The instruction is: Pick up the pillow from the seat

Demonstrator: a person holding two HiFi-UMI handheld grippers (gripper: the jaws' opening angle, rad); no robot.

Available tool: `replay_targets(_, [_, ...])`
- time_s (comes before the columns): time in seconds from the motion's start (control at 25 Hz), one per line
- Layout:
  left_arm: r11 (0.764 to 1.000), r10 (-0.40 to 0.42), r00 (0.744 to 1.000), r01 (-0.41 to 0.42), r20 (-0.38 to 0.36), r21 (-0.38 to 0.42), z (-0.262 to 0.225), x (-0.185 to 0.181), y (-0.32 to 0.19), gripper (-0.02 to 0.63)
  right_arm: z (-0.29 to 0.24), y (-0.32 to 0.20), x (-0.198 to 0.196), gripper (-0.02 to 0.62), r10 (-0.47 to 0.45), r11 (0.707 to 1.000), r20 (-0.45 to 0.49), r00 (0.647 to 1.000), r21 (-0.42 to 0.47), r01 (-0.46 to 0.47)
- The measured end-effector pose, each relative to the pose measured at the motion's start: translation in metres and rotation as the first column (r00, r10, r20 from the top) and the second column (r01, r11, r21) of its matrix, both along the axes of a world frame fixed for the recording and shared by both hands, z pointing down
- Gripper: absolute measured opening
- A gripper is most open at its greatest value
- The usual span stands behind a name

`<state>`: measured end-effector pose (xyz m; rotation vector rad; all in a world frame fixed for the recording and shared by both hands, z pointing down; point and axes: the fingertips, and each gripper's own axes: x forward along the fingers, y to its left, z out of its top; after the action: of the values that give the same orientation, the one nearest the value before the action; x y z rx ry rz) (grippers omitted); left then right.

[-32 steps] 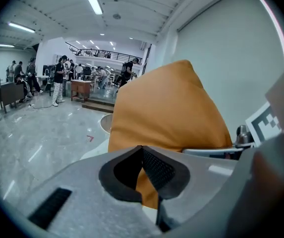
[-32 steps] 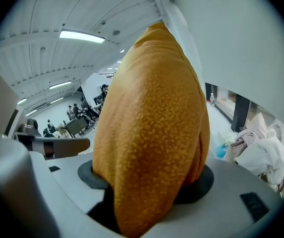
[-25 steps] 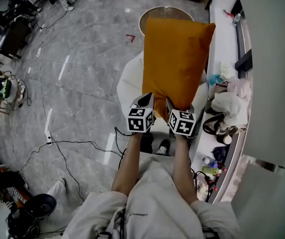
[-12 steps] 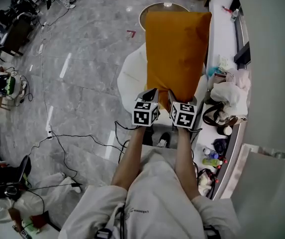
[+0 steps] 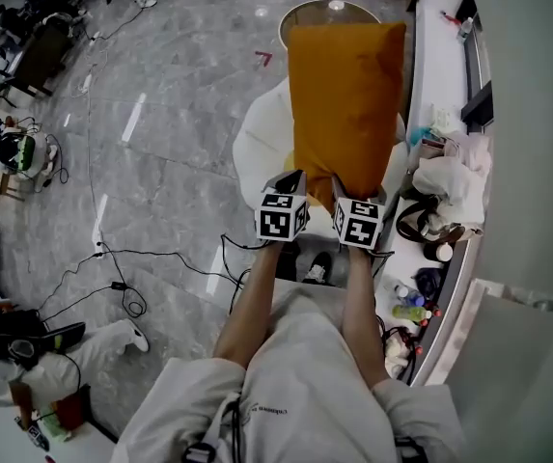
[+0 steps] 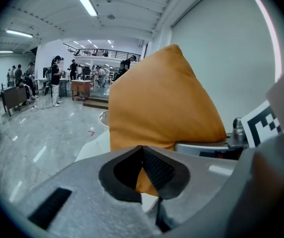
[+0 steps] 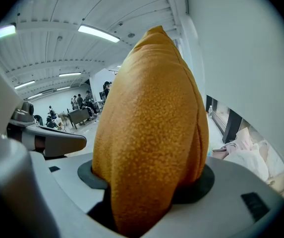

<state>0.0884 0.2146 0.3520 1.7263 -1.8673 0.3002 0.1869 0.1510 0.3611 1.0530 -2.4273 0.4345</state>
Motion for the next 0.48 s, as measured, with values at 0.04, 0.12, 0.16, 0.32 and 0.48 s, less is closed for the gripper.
replay_targets(0.04, [1.0,-0.001,1.0,0.001,0.001,-0.002,0.001,0.001,0.001,0.009,0.001,0.0,0.0,0.311,-0.004,1.0,-0.003,1.0,-0.002,0.004])
replay_targets(0.12, [1.0,0.009,1.0,-0.009,0.006,-0.012,0.003,0.003,0.004,0.009,0.005,0.004,0.001,0.311,-0.01,1.0,-0.01,1.0,-0.01,0.01])
replay_targets(0.16, [1.0,0.019,1.0,-0.019,0.011,-0.016,0.003,0.003,0.006,0.009,0.007,0.005,0.0,0.311,-0.013,1.0,-0.013,1.0,-0.01,0.013])
replay_targets(0.32, [0.998,0.055,0.998,-0.055,0.036,0.006,-0.012,0.001,-0.002,0.009,0.007,0.005,-0.004,0.311,-0.021,1.0,-0.031,0.999,0.01,0.021])
replay_targets(0.48, [0.997,0.079,0.996,-0.08,0.048,0.018,-0.024,0.001,-0.007,0.009,0.002,0.005,-0.006,0.311,-0.008,1.0,-0.031,0.999,0.008,0.009])
